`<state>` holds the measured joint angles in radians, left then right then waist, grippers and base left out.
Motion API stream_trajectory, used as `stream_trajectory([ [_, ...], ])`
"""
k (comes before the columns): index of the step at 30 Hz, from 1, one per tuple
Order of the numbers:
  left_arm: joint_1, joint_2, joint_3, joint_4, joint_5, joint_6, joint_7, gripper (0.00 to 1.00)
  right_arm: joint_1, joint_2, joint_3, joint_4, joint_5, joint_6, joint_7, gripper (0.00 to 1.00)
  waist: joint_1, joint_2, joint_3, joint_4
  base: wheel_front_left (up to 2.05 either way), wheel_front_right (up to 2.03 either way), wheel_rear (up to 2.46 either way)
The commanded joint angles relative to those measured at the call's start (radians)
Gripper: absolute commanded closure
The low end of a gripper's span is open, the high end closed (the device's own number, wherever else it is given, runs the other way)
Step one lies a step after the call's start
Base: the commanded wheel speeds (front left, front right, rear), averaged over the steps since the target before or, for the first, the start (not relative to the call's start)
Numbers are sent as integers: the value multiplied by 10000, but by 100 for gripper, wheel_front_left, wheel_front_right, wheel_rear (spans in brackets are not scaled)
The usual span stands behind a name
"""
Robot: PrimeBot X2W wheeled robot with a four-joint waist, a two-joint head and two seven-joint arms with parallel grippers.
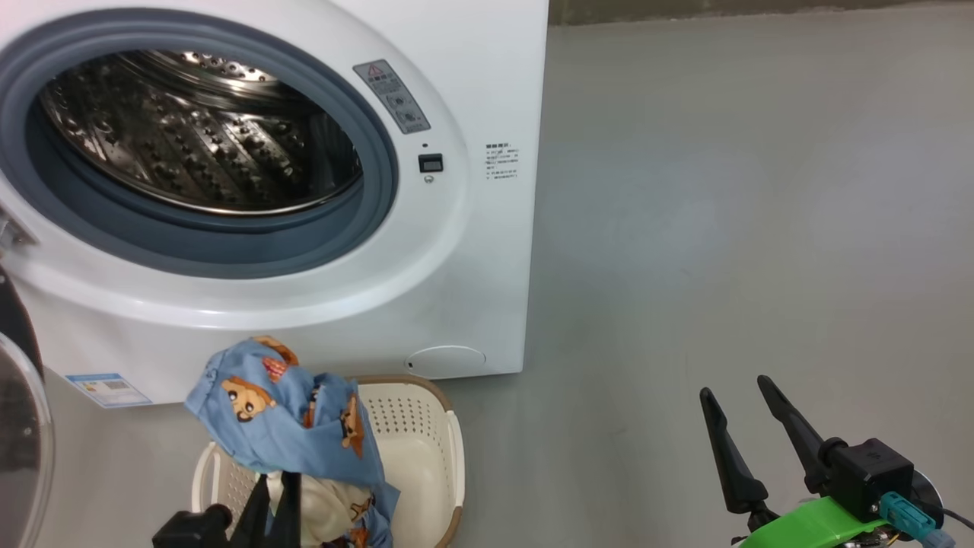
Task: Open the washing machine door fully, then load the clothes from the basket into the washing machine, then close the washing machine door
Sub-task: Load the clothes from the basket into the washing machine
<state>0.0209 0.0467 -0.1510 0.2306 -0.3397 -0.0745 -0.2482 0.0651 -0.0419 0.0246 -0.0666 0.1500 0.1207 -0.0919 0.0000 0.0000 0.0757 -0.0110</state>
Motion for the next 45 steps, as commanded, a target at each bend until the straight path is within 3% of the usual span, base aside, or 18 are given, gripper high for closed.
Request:
stream_trajectory([
  [1, -316, 37, 409, -321, -75, 66, -135, 100, -64, -83, 278, -313, -73, 100, 5, 0, 0, 0, 168, -75, 0, 0, 0],
  [13, -2256, 140, 1318, 80, -150, -16, -135, 100, -365, -83, 221, -565, -182, 100, 6, 0, 0, 0, 1603, -450, 0, 0, 0],
  [27, -6511, 1905, 2243, 1831, -580, -197, 476, 100, -1181, -83, 231, -433, 10, 100, -436, 0, 0, 0, 3783, -1378, 0, 0, 0],
  [45, -11062, 4118, 2248, 3529, -280, -179, 2119, 100, -2139, -83, 624, 454, 693, 100, -1336, 0, 0, 0, 5913, -2686, 0, 0, 0],
])
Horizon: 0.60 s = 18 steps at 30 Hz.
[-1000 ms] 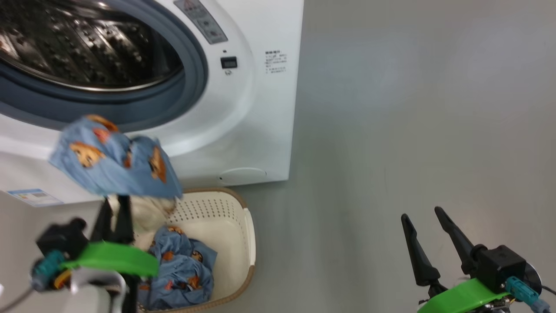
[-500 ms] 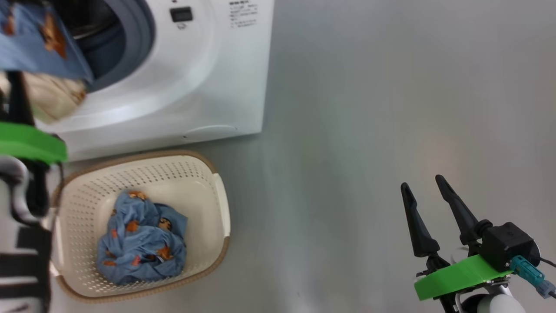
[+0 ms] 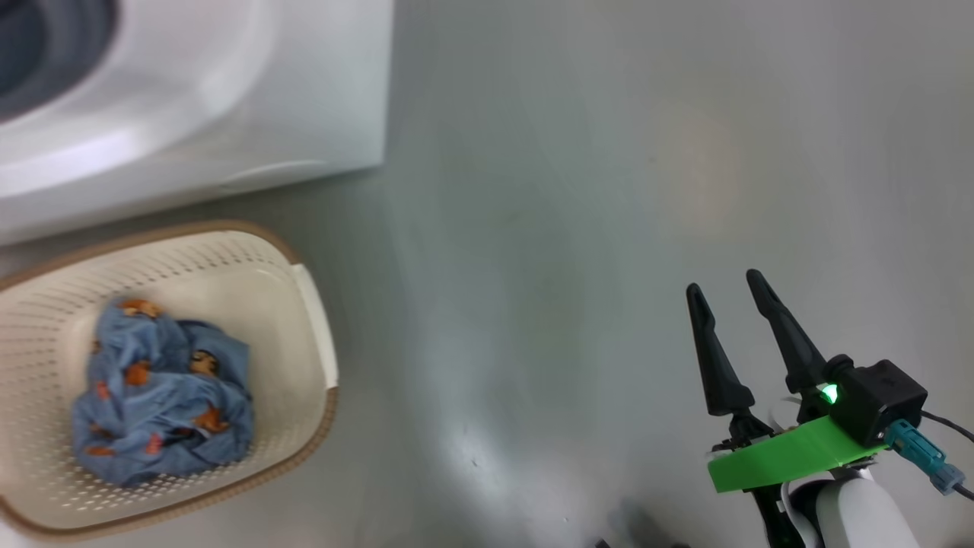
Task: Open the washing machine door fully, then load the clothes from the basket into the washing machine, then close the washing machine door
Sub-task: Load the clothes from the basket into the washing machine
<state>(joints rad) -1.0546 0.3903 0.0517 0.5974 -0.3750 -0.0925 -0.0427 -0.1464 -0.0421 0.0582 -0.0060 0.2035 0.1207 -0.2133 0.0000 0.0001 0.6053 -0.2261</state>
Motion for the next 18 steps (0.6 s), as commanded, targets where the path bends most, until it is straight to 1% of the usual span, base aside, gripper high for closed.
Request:
stream_trajectory([
  [1, -564, 824, 198, -11, 126, 3, 134, 100, -63, -81, 330, -101, 203, 100, -163, 0, 0, -1, 719, -600, 0, 0, 0],
  [3, -1069, 1092, 108, 206, 267, -3, 233, 100, -138, -81, 408, -8, 286, 100, -238, 0, 0, -1, 910, -720, 0, 0, 0],
  [8, -2303, 1477, -103, 759, 428, -43, 477, 100, -352, -81, 528, 169, 392, 100, -369, 0, 0, -1, 1363, -901, 0, 0, 0],
  [12, -2916, 1578, -250, 1139, 516, -61, 523, 100, -483, -81, 554, 230, 445, 100, -418, 0, 0, -1, 1569, -948, 0, 0, 0],
  [18, -3796, 1698, -590, 2083, 730, -100, 419, 100, -625, -81, 640, 329, 472, 100, -463, 0, 0, -1, 1788, -956, 0, 0, 0],
])
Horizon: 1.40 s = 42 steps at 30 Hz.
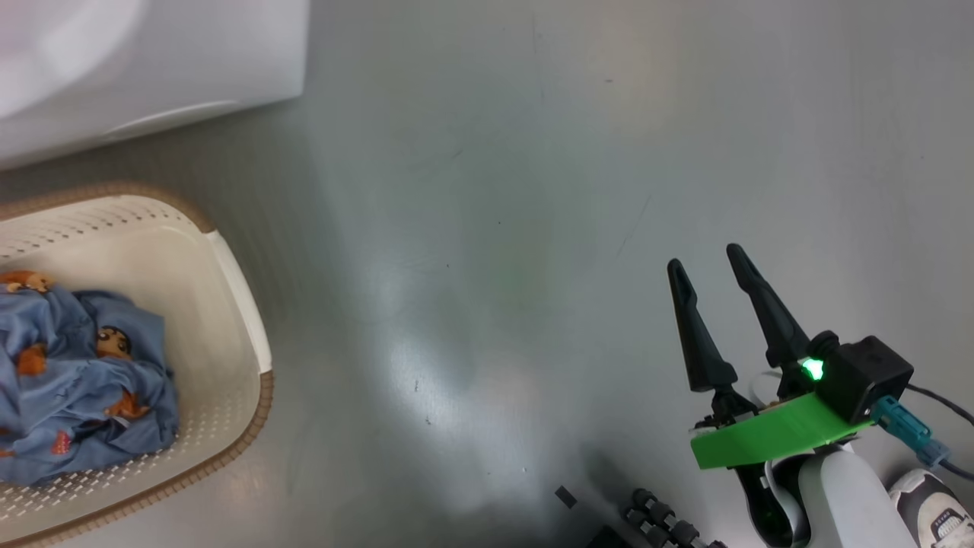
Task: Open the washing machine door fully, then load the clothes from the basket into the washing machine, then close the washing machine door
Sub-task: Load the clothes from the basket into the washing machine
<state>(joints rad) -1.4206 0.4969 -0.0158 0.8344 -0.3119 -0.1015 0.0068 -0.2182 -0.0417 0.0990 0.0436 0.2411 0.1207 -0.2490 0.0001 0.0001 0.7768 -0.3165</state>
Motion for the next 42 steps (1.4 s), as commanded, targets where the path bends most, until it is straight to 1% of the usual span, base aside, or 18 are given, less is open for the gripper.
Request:
stream_trajectory([
  [1, -263, 659, 63, -117, 122, 6, -128, 100, 70, -85, 240, -161, 97, 100, -110, 0, -1, -1, 98, -53, 0, 0, 0],
  [4, -588, 700, -10, 353, 195, 72, -335, 100, 26, -85, 261, -148, 95, 100, -118, 0, -1, -1, 153, -55, 0, 0, 0],
  [9, -918, 667, -231, 937, 271, 7, -717, 100, 20, -85, 235, -135, 77, 100, -124, 0, -1, -1, 162, -18, 0, 0, 0],
  [10, -965, 652, -291, 1045, 276, -23, -766, 98, 19, -85, 220, -141, 72, 100, -124, 0, -1, -1, 157, -2, 0, 0, 0],
  [11, -1007, 647, -376, 1131, 304, -55, -835, 44, 17, -85, 210, -145, 63, 100, -125, 0, -1, -1, 150, 17, 0, 0, 0],
  [12, -1046, 642, -426, 1221, 318, -70, -916, 0, 13, -85, 204, -150, 55, 100, -125, 0, -1, -1, 142, 34, 0, 0, 0],
  [21, -1123, 535, -858, 2008, 318, -200, -1494, 0, -36, -85, 136, -185, -70, 100, -127, 0, -1, -1, -61, 242, 0, 0, 0],
  [30, -317, -37, -1283, 2415, -106, -281, -2126, 0, 80, -85, -85, -277, -403, 100, -115, 0, -1, -1, -719, 814, 0, 0, 0],
  [35, 601, -456, -1814, 2170, -501, -288, -2345, 0, 194, -85, -198, -407, -631, 100, 59, 0, -1, -1, -1267, 1169, 0, 0, 0],
  [37, 801, -517, -1939, 2081, -596, -288, -2376, 0, 229, -85, -221, -443, -677, 100, 108, 0, -1, -1, -1391, 1237, 0, 0, 0],
  [42, 2099, -814, -2483, 1412, -1289, -290, -2534, 0, 521, -85, -400, -692, -935, 100, 416, 0, -1, -1, -2227, 1664, 0, 0, 0],
])
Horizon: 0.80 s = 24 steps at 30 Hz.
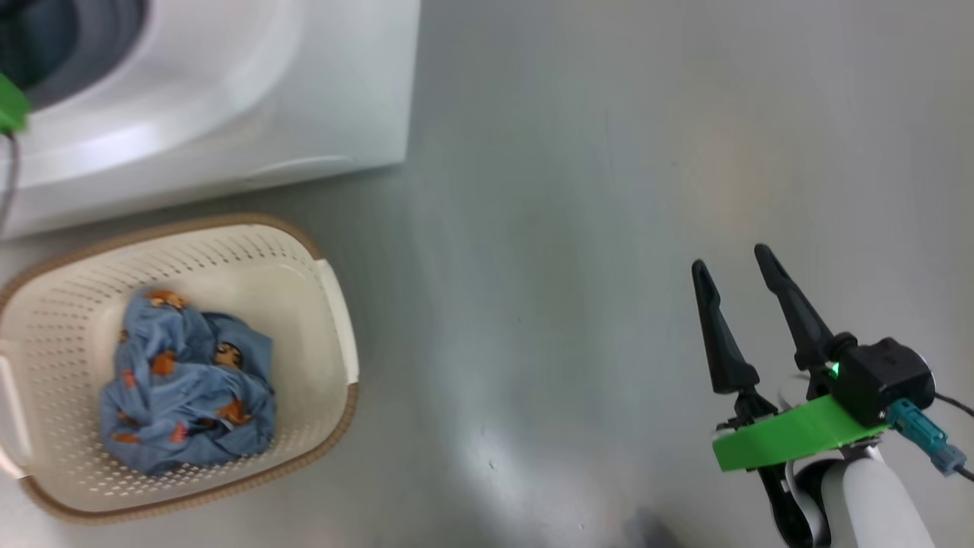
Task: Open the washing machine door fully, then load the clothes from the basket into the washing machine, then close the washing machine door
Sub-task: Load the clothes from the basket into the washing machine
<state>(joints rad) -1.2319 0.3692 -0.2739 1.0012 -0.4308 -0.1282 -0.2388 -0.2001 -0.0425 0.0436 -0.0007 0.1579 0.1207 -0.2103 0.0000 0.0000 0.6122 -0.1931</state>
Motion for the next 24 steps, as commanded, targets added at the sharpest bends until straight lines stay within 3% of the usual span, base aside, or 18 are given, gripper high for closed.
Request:
stream_trajectory([
  [1, 451, 444, 53, -378, -209, -23, -99, 0, 401, -77, 145, -292, -152, 100, 87, 0, 0, 0, -739, 498, 0, 0, 0],
  [9, 2638, 287, -116, -1655, -573, -9, -204, 0, 979, -77, -52, -613, -344, 100, 523, 0, 0, 0, -2037, 1007, 0, 0, 0],
  [14, 4196, 124, -173, -2847, -633, 228, -216, 0, 1342, -77, -66, -713, -352, 100, 690, 0, 0, 0, -2776, 1252, 0, 0, 0],
  [18, 5625, 48, -31, -4070, -894, 575, -216, 0, 1623, -77, -41, -761, -354, 100, 818, 0, 0, 0, -3350, 1369, 0, 0, 0],
  [24, 7926, 110, 194, -6313, -1101, 1490, -123, 0, 2005, -77, -118, -859, -314, 100, 915, 0, 0, 0, -4105, 1488, 0, 0, 0],
])
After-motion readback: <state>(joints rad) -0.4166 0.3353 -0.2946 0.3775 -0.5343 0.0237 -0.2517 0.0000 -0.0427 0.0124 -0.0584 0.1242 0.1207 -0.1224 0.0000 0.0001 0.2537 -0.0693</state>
